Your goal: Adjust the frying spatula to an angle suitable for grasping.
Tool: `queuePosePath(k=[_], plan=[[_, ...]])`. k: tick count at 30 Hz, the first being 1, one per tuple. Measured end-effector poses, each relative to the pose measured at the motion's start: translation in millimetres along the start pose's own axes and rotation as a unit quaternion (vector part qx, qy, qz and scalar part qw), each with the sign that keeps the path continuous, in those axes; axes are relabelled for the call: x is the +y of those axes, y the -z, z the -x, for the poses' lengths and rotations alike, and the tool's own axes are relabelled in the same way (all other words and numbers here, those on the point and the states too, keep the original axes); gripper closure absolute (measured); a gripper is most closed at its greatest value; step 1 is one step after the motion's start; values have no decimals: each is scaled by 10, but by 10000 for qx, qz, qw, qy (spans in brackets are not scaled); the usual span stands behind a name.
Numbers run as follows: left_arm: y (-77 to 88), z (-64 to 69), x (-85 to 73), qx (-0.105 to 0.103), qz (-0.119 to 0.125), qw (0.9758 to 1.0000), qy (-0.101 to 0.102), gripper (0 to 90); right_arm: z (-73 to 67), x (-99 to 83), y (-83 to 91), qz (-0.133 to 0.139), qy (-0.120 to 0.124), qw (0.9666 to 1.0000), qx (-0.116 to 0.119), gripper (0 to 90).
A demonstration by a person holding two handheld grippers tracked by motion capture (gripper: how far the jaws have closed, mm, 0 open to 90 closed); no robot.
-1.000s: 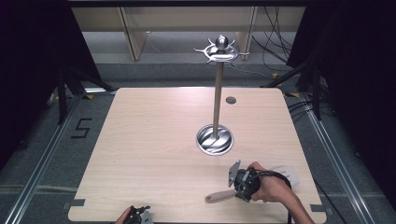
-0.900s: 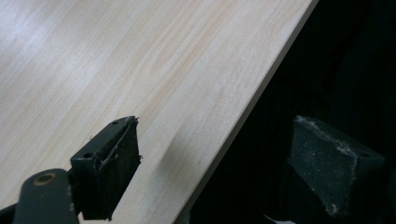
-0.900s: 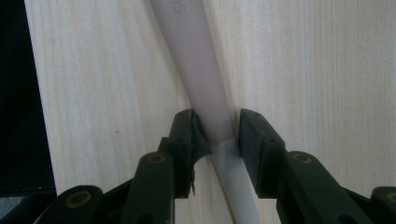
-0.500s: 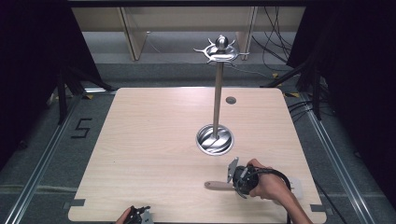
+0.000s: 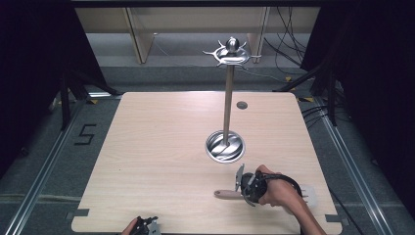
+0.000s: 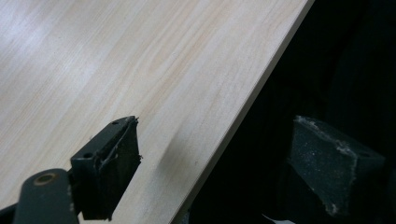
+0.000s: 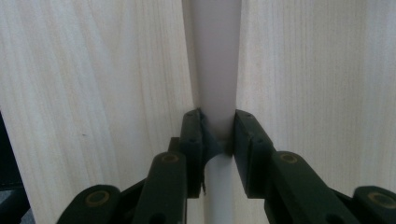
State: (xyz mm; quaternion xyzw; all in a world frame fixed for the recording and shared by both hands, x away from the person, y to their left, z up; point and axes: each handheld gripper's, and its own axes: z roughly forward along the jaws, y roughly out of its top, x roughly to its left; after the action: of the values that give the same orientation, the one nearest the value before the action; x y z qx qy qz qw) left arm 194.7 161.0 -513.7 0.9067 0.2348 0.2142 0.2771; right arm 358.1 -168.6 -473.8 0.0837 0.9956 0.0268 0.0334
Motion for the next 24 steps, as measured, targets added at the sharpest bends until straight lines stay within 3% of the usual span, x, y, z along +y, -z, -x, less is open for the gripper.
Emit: queuePosePath(k=[2, 5, 7, 9, 10, 11, 12, 13, 14, 17, 20, 22, 24], plan=[[4, 2, 1, -3, 6, 10000, -8, 155, -37, 17, 15, -99, -182, 9998, 7, 753], [1, 1, 0, -4, 1, 10000, 0, 156, -44, 14, 9, -22, -136, 9999, -60, 754], [2, 0, 1, -14, 4, 10000, 0, 156, -3, -10, -4, 64, 156, 9997, -174, 755], [3, -5, 1, 1, -13, 10000, -14, 155, -8, -42, 13, 181, -89, 9998, -65, 755], [4, -4, 0, -12, 6, 10000, 6, 156, -9, -76, 64, 242, -237, 9993, -145, 756], [4, -4, 0, -8, 5, 10000, 3, 156, -9, -76, 64, 242, -237, 9993, -145, 756], [7, -5, 1, 56, -21, 10000, -29, 156, 55, -149, 105, 536, 135, 9980, -310, 756], [11, -4, 0, 5, 20, 10000, 2, 156, 55, -149, 105, 536, 135, 9980, -310, 756], [14, -6, 0, 16, 20, 10000, -11, 155, -7, -155, 137, 560, -311, 9975, -296, 756], [12, -4, 2, -6, 12, 10000, -22, 156, 2, -229, 181, 1014, -347, 9938, -304, 756], [9, -5, 1, -16, 10, 10000, -6, 155, 35, -283, 213, 1340, -205, 9901, -357, 756], [15, -8, 1, 39, -3, 10000, -19, 156, 26, -322, 250, 1377, -442, 9888, -375, 756], [13, -11, -2, 13, 12, 10000, 18, 156, 44, -349, 273, 1548, -452, 9862, -386, 756]])
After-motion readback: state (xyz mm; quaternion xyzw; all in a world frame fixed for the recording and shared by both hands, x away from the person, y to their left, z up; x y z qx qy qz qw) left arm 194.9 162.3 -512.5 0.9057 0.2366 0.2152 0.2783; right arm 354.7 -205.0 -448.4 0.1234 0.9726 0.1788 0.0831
